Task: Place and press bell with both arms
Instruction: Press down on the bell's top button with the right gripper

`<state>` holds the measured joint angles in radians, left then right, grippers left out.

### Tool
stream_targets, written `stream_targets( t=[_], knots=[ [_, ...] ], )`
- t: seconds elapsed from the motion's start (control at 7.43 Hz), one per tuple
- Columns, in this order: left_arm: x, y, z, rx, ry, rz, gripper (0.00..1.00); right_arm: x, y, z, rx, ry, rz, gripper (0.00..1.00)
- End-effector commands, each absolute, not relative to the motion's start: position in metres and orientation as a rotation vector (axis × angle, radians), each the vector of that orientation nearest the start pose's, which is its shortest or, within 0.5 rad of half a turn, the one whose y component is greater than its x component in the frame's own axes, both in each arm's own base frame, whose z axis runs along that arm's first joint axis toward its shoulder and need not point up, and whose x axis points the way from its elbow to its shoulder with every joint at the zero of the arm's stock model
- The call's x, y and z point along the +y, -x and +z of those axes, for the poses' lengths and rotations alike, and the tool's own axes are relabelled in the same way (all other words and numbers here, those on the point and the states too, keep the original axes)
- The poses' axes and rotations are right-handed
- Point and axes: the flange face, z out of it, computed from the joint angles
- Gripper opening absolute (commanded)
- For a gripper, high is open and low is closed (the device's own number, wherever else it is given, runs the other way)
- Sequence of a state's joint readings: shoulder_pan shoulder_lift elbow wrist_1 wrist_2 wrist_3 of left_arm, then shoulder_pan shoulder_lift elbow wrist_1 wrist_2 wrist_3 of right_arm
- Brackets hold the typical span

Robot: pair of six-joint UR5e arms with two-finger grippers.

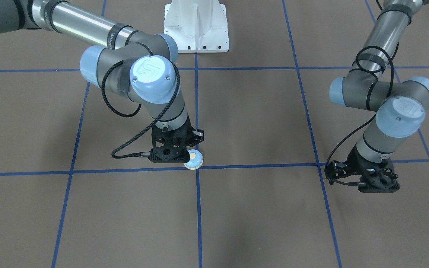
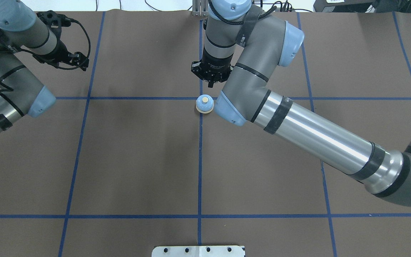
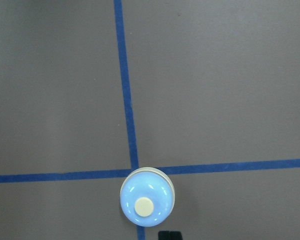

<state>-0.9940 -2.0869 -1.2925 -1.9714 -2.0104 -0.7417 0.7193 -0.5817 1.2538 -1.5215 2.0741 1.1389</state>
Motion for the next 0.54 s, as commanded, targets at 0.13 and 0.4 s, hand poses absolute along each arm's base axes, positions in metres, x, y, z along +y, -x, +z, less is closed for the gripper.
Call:
stream_targets(
  t=[0.13,0.4],
  knots=[
    [-0.664,-0.294,0.455,0.747,-0.214,-0.035,1.00,-0.589,0.583,0.167,-0.805,0.026,0.066,0.00],
    [-0.663,-0.290,0.447,0.755,-0.229,-0.035,1.00,-0.589,0.598,0.182,-0.805,0.013,0.056,0.00]
  ],
)
